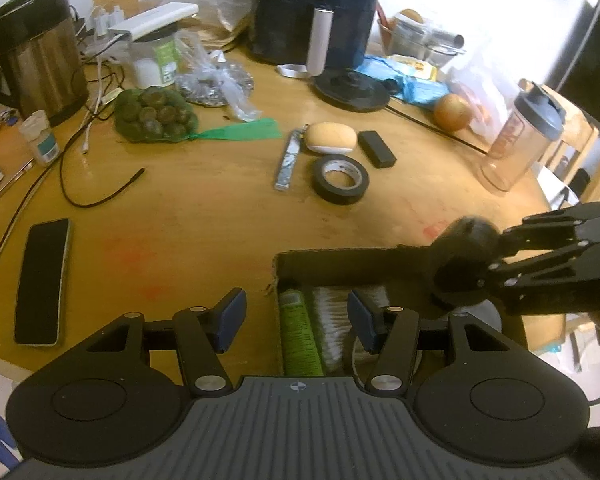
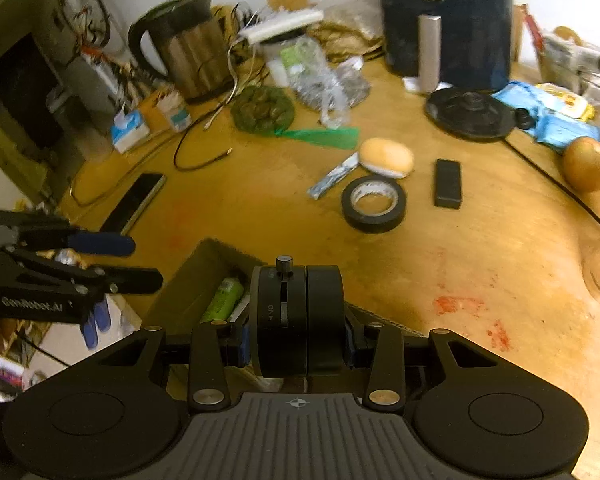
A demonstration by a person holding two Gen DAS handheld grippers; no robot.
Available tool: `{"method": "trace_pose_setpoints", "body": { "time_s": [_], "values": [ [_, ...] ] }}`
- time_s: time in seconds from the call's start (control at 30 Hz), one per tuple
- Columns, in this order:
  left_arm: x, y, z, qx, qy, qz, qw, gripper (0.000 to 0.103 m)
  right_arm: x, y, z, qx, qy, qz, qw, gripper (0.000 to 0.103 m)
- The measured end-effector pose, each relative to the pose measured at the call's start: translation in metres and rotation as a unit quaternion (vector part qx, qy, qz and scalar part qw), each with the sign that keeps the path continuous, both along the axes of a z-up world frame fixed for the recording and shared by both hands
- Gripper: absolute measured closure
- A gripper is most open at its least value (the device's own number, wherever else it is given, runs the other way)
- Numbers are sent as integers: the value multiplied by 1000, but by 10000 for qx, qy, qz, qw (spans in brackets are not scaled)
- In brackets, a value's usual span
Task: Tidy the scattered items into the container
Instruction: 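Carry the green tube into the box with the left gripper while the right gripper carries the black roller there, then open both grippers over the box and withdraw them toward the table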
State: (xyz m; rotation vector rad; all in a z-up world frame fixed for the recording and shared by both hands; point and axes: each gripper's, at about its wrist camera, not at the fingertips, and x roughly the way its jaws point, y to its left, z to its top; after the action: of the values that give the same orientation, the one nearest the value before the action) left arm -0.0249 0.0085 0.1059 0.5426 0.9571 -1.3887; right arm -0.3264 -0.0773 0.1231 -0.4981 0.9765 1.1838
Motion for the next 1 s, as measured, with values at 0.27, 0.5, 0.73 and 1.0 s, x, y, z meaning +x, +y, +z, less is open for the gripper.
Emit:
{"method": "trace_pose_setpoints", "body": {
  "time_s": [0.27,0.5,0.73,1.0],
  "values": [
    [5,2,7,-138,-120,229,9996,48,-4,5,3,-75,-333,-64,9994,7],
    [4,-1,15,-305,-348,348,9983,46,-4,-2,12,-64,-771,-209,9968,0],
    [-6,-8,24,-613,-824,281,9943,24,-5,-15,23,127,-1374,-236,9902,0],
    [-14,-27,33,-600,-999,173,9930,19,4,-30,29,282,-1820,-815,9795,0]
  ]
}}
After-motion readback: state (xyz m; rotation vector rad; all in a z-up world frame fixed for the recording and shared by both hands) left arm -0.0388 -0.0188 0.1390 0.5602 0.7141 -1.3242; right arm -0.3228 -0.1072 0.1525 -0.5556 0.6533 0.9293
